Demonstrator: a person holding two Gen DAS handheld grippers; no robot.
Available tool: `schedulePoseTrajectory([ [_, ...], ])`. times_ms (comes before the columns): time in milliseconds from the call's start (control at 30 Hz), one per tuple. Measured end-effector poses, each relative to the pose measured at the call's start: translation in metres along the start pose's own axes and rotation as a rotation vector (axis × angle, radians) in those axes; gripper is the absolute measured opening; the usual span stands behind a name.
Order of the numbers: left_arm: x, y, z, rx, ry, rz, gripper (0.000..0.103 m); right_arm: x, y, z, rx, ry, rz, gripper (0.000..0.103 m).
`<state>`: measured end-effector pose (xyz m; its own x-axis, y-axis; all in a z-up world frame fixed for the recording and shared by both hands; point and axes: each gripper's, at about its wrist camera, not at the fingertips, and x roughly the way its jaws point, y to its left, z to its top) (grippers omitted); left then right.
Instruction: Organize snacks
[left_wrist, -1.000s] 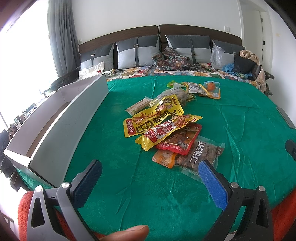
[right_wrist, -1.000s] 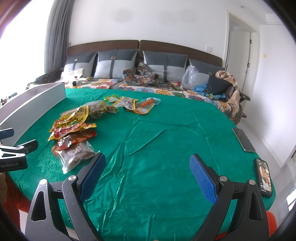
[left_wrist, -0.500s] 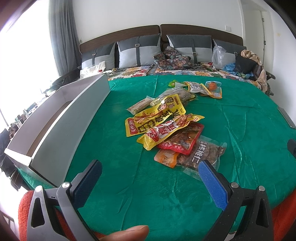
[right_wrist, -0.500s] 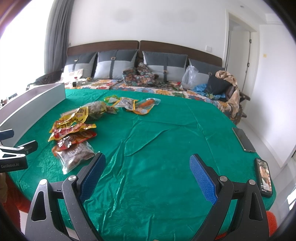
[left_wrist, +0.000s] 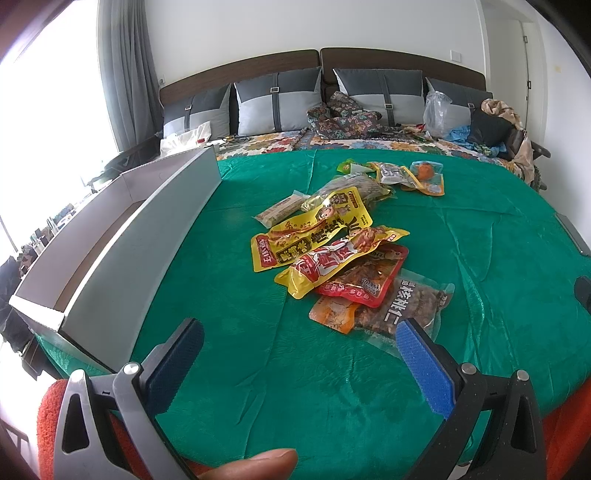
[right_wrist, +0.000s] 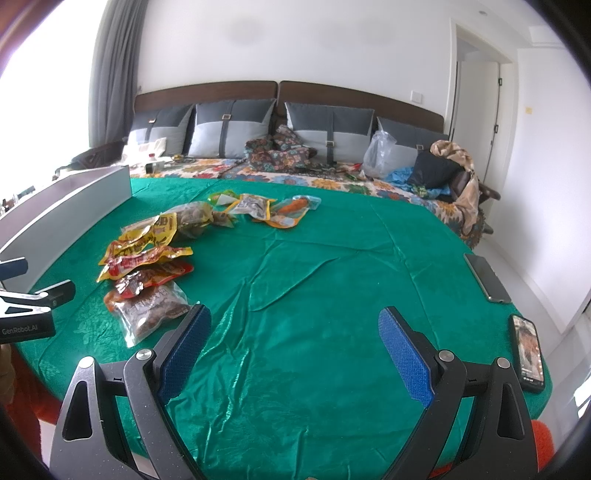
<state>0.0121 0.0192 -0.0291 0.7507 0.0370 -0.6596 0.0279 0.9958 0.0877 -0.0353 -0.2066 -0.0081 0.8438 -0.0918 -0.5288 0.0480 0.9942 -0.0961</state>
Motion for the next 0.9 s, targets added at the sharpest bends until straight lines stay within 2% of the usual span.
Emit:
schedulePoseTrajectory([
  [900, 0.0011, 0.0013, -0.0005, -0.002, 0.003, 0.003, 0.103, 0.0027, 0.008, 0.0002, -0.004, 0.005, 0.006, 0.094],
])
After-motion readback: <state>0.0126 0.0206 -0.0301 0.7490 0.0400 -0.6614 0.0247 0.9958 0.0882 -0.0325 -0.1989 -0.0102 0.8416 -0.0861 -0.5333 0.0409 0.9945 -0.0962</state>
